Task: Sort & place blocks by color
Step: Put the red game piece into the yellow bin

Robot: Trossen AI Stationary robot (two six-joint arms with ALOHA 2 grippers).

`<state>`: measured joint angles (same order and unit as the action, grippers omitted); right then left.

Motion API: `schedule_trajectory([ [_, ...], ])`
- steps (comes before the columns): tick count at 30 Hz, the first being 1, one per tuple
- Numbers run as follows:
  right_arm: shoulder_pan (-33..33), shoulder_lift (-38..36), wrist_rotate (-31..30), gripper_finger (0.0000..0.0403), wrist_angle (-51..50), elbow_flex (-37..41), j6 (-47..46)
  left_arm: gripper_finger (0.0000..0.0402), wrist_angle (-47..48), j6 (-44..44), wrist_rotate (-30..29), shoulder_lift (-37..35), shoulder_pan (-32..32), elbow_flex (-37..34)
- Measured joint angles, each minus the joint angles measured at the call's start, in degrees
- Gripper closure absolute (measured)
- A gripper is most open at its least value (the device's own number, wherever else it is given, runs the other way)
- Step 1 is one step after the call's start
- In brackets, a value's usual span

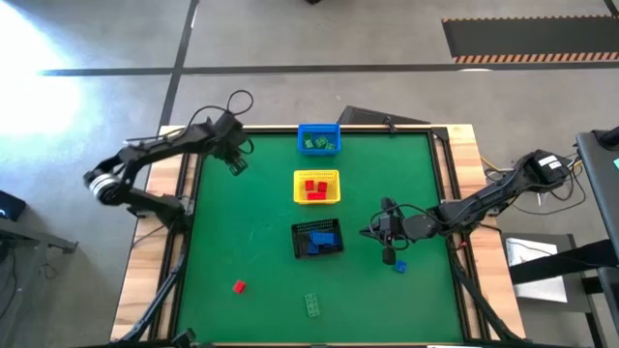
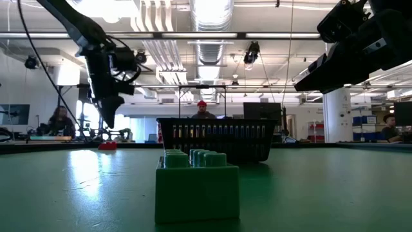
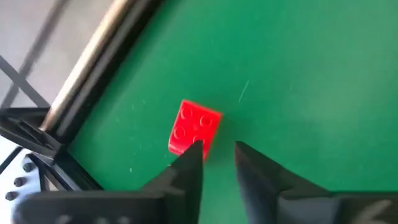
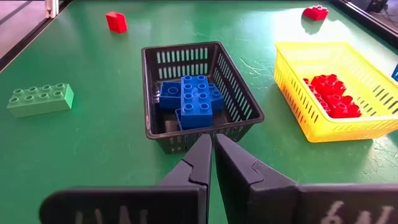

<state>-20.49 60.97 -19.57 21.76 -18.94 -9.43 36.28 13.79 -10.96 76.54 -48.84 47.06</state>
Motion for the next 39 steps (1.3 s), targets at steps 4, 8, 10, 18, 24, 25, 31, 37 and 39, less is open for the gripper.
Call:
schedule_trajectory([
  [4,0.0,0.0,0.0,0.0390,0.0,0.0,0.0,0.0269,4.5,4.1,-0.1,5.6,-1.1,4.9],
  [8,0.0,0.0,0.0,0.0390,0.0,0.0,0.0,0.0214,7.7,7.3,-0.1,10.2,-1.7,10.0],
  [10,0.0,0.0,0.0,0.0390,0.0,0.0,0.0,0.0193,9.8,8.7,0.0,12.4,-1.9,12.2],
  [18,0.0,0.0,0.0,0.0390,-0.2,0.0,0.0,0.0168,11.8,14.1,0.1,20.1,-2.8,15.2],
  [24,0.0,0.0,0.0,0.0390,-0.4,0.0,0.0,0.0171,9.9,15.7,0.0,23.2,-3.9,15.0],
  [25,0.0,0.0,0.0,0.0390,-0.4,0.0,0.0,0.0175,9.4,15.7,0.1,23.4,-4.1,15.0],
  [31,0.0,0.0,0.0,0.0390,-0.4,0.0,0.0,0.0239,8.7,16.7,0.1,23.6,-4.8,14.9],
  [37,0.0,0.0,0.1,0.0390,-0.4,0.0,-0.5,0.0287,8.4,18.4,0.2,23.2,-4.9,13.8],
  [39,0.0,0.0,0.1,0.0390,-0.4,0.0,-0.5,0.0287,8.9,18.3,0.2,22.7,-4.9,13.5],
])
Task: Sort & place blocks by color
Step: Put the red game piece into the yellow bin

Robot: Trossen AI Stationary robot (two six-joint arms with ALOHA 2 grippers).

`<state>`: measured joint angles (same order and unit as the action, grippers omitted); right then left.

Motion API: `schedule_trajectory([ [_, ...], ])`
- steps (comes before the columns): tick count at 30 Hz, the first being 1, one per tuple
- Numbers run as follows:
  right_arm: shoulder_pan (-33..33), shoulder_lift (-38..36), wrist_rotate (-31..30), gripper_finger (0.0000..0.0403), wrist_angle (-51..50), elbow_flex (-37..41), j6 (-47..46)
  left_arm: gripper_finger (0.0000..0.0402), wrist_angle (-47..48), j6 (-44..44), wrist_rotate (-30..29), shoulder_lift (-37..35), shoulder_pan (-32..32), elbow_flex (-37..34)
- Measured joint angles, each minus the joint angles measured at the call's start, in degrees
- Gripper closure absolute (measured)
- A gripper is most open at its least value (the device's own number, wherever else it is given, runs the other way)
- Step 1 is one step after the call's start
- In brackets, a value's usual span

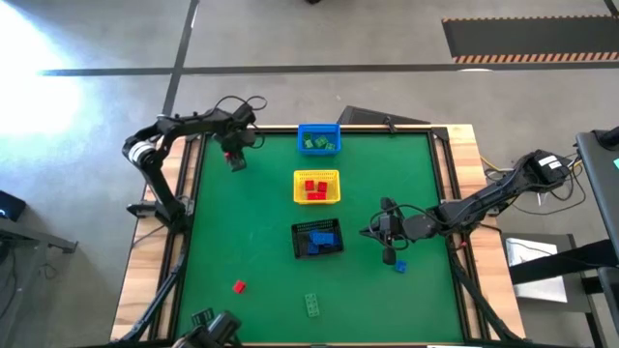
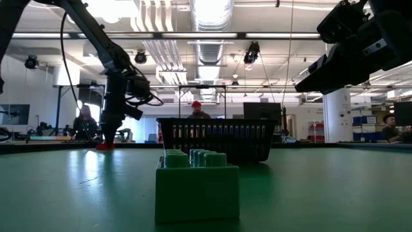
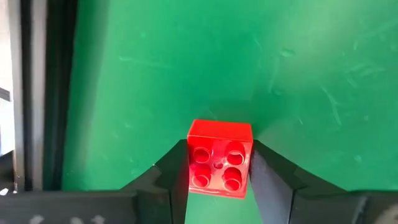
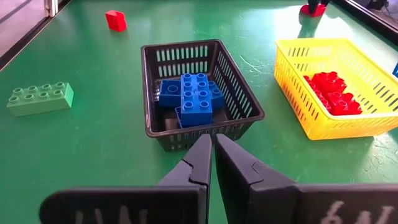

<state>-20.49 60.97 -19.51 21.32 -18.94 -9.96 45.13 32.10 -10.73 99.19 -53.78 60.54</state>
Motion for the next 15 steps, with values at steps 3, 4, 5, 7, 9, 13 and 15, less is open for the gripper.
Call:
schedule_trajectory([
  [3,0.0,0.0,0.0,0.0390,0.0,0.0,0.1,0.0287,1.1,0.0,1.0,-1.8,0.2,-0.4],
  [4,0.0,0.0,0.0,0.0390,0.0,0.0,0.1,0.0287,1.2,0.0,1.7,-3.0,0.3,-0.4],
  [5,0.0,0.0,0.0,0.0390,0.0,0.0,0.1,0.0287,1.2,-0.1,3.0,-4.5,0.6,-0.4],
  [7,0.0,0.0,0.0,0.0390,0.0,0.0,0.4,0.0287,1.0,-1.0,6.3,-7.3,0.9,-0.4],
  [9,0.0,0.0,0.0,0.0390,0.0,0.0,0.4,0.0287,1.0,-2.9,10.6,-10.3,1.8,-0.4],
  [13,0.0,0.0,0.0,0.0390,0.0,0.0,0.5,0.0287,-1.3,-6.6,16.5,-17.5,6.7,-0.7],
  [15,0.0,0.0,0.0,0.0390,0.0,0.0,0.5,0.0287,-4.0,-9.2,16.9,-20.4,10.7,-1.1],
])
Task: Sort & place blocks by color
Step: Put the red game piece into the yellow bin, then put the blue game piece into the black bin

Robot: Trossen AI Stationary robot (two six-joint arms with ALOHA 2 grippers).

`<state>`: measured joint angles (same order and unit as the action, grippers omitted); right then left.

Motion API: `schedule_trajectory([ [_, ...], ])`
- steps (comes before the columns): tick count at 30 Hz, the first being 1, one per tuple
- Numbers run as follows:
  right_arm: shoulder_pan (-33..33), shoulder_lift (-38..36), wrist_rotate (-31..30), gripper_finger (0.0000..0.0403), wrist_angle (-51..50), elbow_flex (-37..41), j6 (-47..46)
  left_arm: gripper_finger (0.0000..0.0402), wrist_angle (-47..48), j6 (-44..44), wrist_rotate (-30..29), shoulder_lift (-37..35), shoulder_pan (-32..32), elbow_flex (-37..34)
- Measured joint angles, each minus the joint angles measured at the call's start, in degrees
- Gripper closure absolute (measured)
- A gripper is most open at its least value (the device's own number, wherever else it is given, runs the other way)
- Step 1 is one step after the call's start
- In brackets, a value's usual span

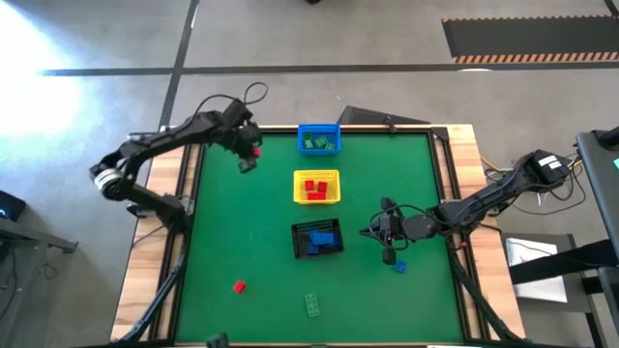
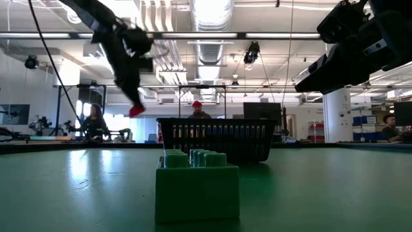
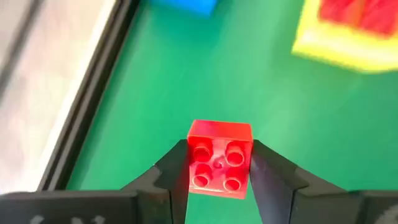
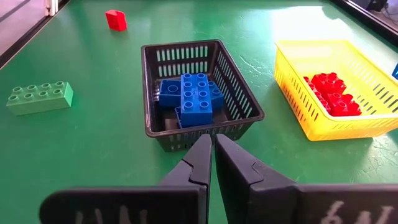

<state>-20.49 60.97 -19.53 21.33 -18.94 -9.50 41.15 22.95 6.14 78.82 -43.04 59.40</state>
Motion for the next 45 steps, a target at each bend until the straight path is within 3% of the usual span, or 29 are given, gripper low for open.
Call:
schedule_trajectory([
  [6,0.0,0.0,0.0,0.0390,0.3,0.0,0.0,0.0287,-9.3,-6.0,4.3,-2.3,14.3,-0.8],
  [13,0.0,0.0,0.0,0.0390,0.4,0.0,-0.1,0.0287,-25.6,-7.6,3.7,4.6,25.1,-0.8],
  [17,0.0,0.0,0.0,0.0390,0.4,0.0,-0.1,0.0287,-32.0,-9.1,2.7,10.6,25.9,1.0],
  [27,0.0,0.0,0.0,0.0390,0.2,0.0,0.1,0.0283,-35.1,-9.3,2.5,21.7,25.8,4.9],
  [35,0.0,0.0,0.0,0.0390,0.2,0.0,0.2,0.0213,-37.6,-9.3,2.5,20.2,25.8,4.8],
  [40,0.0,0.0,0.0,0.0390,0.1,0.0,0.5,0.0207,-38.5,-9.3,2.5,16.7,25.9,3.1],
  [45,0.0,0.0,0.0,0.0390,0.0,0.0,0.5,0.0219,-45.9,-10.7,2.6,11.4,26.3,-3.5],
])
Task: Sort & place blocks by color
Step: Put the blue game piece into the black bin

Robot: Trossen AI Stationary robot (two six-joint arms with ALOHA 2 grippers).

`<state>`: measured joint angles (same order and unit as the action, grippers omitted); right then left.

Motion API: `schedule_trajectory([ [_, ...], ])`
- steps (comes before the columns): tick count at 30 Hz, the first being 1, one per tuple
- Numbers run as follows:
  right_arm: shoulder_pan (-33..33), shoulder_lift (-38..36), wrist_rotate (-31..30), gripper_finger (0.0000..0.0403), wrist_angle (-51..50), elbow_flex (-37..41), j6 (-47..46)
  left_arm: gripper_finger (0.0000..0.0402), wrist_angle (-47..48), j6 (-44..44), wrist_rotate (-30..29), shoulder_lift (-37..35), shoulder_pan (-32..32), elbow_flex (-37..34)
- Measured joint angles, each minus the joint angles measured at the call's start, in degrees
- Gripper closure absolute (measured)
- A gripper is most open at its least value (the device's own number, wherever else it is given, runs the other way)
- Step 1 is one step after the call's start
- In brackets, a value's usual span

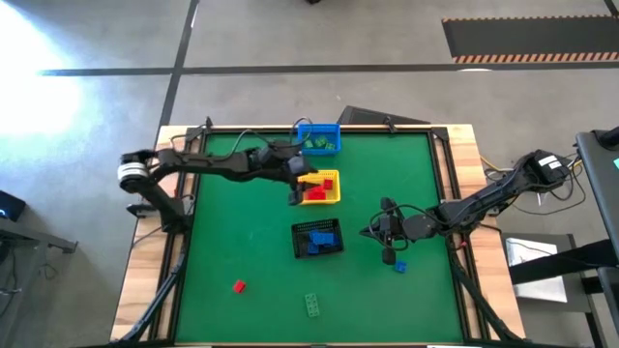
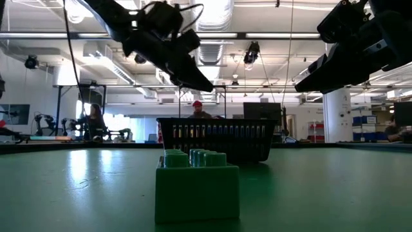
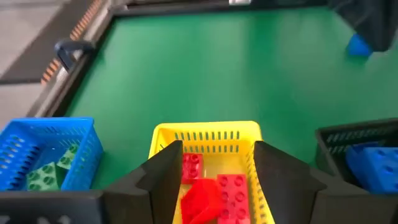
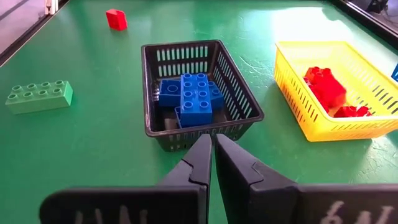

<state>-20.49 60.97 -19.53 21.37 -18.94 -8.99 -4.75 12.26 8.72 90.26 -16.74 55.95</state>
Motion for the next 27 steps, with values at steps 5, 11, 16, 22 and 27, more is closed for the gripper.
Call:
schedule_trajectory([
  [5,0.0,0.0,0.0,0.0390,0.4,0.0,0.0,0.0253,-12.9,-2.9,0.7,-5.9,0.6,-10.4],
  [11,0.0,0.0,0.1,0.0390,0.3,-0.4,0.0,0.0299,-28.9,-6.5,1.7,-12.1,0.8,-23.7],
  [16,0.0,0.0,0.2,0.0390,-0.1,-0.5,0.0,0.0331,-39.3,-7.4,1.7,-15.6,0.8,-32.7],
  [22,-0.2,0.0,0.5,0.0390,0.0,-0.5,0.0,0.0357,-48.6,-7.4,1.6,-19.3,0.7,-41.0],
  [27,-2.0,0.0,0.5,0.0390,-1.0,-2.0,-0.2,0.0366,-50.3,-7.0,1.6,-22.4,0.6,-44.4],
])
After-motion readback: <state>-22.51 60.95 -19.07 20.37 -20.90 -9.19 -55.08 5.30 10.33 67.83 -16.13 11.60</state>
